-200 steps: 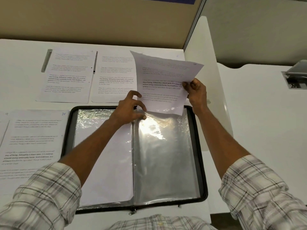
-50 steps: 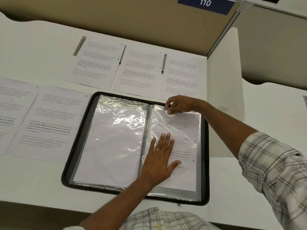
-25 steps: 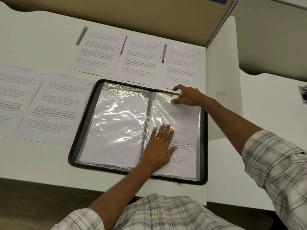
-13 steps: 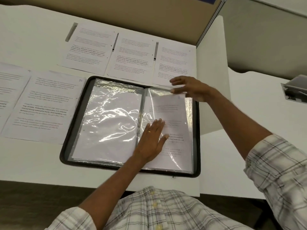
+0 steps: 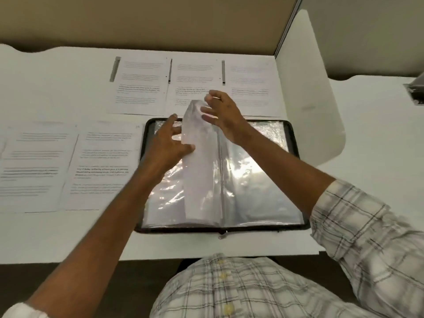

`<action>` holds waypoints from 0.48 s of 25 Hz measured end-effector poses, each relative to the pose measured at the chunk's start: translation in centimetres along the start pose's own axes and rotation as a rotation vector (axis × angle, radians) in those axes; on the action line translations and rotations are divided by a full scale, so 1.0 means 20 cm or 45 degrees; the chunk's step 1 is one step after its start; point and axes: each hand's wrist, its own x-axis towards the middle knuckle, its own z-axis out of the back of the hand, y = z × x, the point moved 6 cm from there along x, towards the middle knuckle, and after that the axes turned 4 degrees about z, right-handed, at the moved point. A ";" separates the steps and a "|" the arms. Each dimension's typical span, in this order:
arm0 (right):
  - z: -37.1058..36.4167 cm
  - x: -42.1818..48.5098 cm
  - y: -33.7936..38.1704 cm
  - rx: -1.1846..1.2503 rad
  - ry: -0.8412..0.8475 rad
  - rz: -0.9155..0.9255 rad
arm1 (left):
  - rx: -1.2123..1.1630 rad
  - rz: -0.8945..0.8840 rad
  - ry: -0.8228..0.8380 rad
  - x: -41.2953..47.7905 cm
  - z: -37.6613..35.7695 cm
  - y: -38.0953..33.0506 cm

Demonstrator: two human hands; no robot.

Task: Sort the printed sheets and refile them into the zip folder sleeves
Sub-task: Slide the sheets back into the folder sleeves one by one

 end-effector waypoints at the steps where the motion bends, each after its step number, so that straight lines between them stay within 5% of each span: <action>1: -0.01 -0.07 -0.05 -0.154 -0.037 0.079 | 0.156 -0.034 -0.043 0.02 0.09 0.04; 4: -0.06 -0.34 -0.31 -0.812 0.010 0.330 | 0.494 -0.150 -0.160 0.03 0.25 0.21; 7: -0.16 -0.57 -0.70 -1.453 0.374 0.371 | 0.721 -0.250 -0.279 -0.04 0.24 0.45; 12: -0.17 -0.70 -0.95 -1.756 0.466 0.507 | 1.079 -0.316 -0.215 -0.18 -0.01 0.79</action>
